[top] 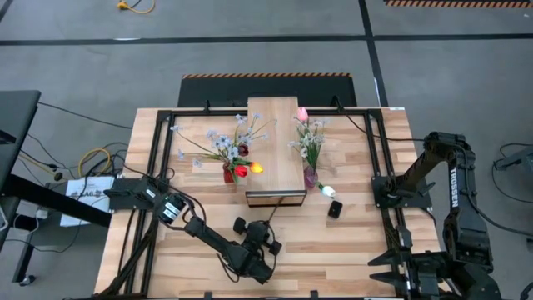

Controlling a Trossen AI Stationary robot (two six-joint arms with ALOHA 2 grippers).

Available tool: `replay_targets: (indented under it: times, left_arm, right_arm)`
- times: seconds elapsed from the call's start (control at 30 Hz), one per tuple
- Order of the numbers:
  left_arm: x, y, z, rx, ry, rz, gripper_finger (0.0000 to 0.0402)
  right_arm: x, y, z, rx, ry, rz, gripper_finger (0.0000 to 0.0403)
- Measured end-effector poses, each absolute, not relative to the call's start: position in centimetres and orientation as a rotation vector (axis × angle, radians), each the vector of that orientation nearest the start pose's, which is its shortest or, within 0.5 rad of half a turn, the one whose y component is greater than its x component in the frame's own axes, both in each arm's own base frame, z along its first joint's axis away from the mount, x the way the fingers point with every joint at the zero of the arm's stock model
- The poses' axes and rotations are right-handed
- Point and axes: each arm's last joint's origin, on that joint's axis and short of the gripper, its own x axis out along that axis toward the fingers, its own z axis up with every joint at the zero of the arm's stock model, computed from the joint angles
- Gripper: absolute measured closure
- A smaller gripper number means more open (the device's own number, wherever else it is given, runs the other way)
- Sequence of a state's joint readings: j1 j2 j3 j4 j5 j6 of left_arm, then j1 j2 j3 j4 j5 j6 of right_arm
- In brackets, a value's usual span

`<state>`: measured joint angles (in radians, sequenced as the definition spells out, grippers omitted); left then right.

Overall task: Pick and place flowers into a vace then onto a shelf
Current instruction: Put the white flowers into the purple flower vase

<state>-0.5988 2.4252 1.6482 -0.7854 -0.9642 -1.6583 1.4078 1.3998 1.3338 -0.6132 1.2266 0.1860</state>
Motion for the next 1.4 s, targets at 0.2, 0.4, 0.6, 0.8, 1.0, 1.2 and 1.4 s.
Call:
replay_targets:
  times: [0.2,0.4,0.6,0.8,1.0,1.2,1.4]
  left_arm:
    - [36.8,-23.5,6.7,-0.392,0.49,0.968,0.0401]
    - [35.9,-24.5,8.3,-0.373,0.565,1.019,0.0401]
    - [34.1,-25.5,9.8,-0.335,0.626,1.095,0.0401]
    - [33.0,-27.2,11.5,-0.346,0.614,1.096,0.0401]
    - [33.2,-29.4,13.9,-0.358,0.629,0.998,0.0401]
    - [32.2,-31.3,16.9,-0.351,0.671,0.949,0.0401]
    - [31.2,-33.1,20.1,-0.388,0.792,0.871,0.0401]
  right_arm:
    - [7.3,27.6,35.9,-0.474,0.184,0.156,0.0275]
    - [7.3,27.6,35.9,-0.474,0.185,0.157,0.0275]
    - [7.3,27.6,35.9,-0.474,0.185,0.158,0.0275]
    - [7.3,27.6,35.8,-0.472,0.194,0.178,0.0275]
    - [7.3,27.6,35.8,-0.472,0.194,0.178,0.0275]
    - [7.3,27.6,35.8,-0.473,0.194,0.177,0.0275]
    - [7.3,27.6,35.8,-0.473,0.194,0.177,0.0275]
